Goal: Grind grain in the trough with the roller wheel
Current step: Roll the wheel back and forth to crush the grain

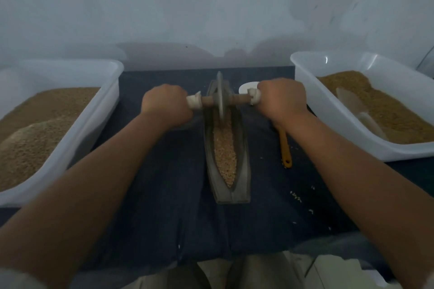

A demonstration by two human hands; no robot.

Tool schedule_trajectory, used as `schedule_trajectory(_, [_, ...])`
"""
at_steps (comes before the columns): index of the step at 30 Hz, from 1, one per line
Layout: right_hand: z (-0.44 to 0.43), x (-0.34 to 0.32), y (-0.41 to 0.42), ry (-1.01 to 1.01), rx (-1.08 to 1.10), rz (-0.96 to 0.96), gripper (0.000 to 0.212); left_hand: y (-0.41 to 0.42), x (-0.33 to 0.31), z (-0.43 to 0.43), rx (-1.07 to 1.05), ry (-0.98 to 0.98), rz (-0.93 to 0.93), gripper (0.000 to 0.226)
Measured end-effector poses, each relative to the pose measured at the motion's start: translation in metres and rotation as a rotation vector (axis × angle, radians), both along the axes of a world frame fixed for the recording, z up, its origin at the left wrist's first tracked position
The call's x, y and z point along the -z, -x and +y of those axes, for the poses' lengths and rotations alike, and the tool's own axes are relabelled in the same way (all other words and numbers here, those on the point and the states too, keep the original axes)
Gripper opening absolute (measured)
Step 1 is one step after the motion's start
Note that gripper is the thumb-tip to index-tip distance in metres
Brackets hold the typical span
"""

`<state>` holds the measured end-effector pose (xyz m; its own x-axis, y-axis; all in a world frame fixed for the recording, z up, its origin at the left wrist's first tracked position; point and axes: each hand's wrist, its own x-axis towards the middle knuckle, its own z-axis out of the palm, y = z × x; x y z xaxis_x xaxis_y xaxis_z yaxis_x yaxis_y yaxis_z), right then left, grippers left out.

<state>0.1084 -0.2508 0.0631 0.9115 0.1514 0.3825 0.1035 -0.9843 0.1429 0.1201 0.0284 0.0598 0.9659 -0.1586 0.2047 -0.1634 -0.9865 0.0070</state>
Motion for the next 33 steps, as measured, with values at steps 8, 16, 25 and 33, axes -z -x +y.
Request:
schedule_trajectory(8, [-0.023, 0.019, 0.097, -0.115, -0.166, 0.032, 0.036, 0.100, 0.016, 0.030, 0.154, -0.064, -0.086, 0.029])
schedule_trajectory(16, [-0.004, 0.005, 0.018, -0.034, -0.049, 0.045, 0.040, 0.015, 0.006, 0.006, 0.002, 0.013, 0.017, 0.024])
schedule_trajectory(25, [-0.017, 0.010, 0.085, -0.023, -0.087, 0.116, 0.031, 0.093, 0.021, 0.027, 0.157, -0.053, -0.113, 0.035])
schedule_trajectory(33, [-0.007, 0.013, 0.030, -0.098, -0.035, 0.096, 0.031, 0.028, 0.005, 0.007, 0.020, -0.031, 0.005, 0.019])
